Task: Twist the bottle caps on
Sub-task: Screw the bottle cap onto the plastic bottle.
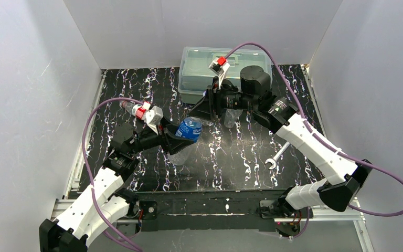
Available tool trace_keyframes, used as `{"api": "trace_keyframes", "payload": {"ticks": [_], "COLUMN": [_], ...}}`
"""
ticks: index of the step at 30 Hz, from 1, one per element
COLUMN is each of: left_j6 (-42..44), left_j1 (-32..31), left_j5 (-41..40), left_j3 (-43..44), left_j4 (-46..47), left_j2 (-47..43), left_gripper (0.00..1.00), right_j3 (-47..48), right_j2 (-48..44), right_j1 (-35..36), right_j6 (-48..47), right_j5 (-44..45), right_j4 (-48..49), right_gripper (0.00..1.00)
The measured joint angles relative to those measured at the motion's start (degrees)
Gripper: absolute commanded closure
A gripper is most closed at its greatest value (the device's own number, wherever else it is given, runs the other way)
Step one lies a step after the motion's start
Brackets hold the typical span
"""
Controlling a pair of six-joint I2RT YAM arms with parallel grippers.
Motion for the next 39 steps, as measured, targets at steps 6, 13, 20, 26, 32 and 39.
{"api": "trace_keyframes", "payload": {"ticks": [6,13,20,26,32,39], "left_j6": [0.0,0.0,1.3,5.6,10.1,13.6], "left_j1": [0.0,0.0,0.0,0.0,-0.2,-0.4], "left_j5": [0.0,-0.1,-3.4,-9.3,-14.2,-18.6], "left_j3": [0.0,0.0,0.0,0.6,1.9,1.9], "left_j4": [0.0,0.0,-0.9,-4.7,-7.1,-9.9], "left_j2": [0.0,0.0,0.0,0.1,-0.1,-1.2], "left_gripper": [1.00,1.00,1.00,1.00,1.00,1.00], "right_j3": [-0.1,-0.1,0.7,5.6,10.5,13.0], "right_j2": [-0.3,-0.3,0.5,4.1,6.8,9.6], "right_j1": [0.2,0.4,1.1,5.5,9.7,12.0], "right_j6": [0.0,0.7,4.7,9.8,12.8,15.0], "right_j5": [0.3,0.9,5.5,20.4,34.1,41.2], "right_j4": [-0.1,-0.2,-1.3,-6.5,-10.5,-12.2], "right_gripper": [0.58,0.71,0.80,0.81,0.82,0.79]}}
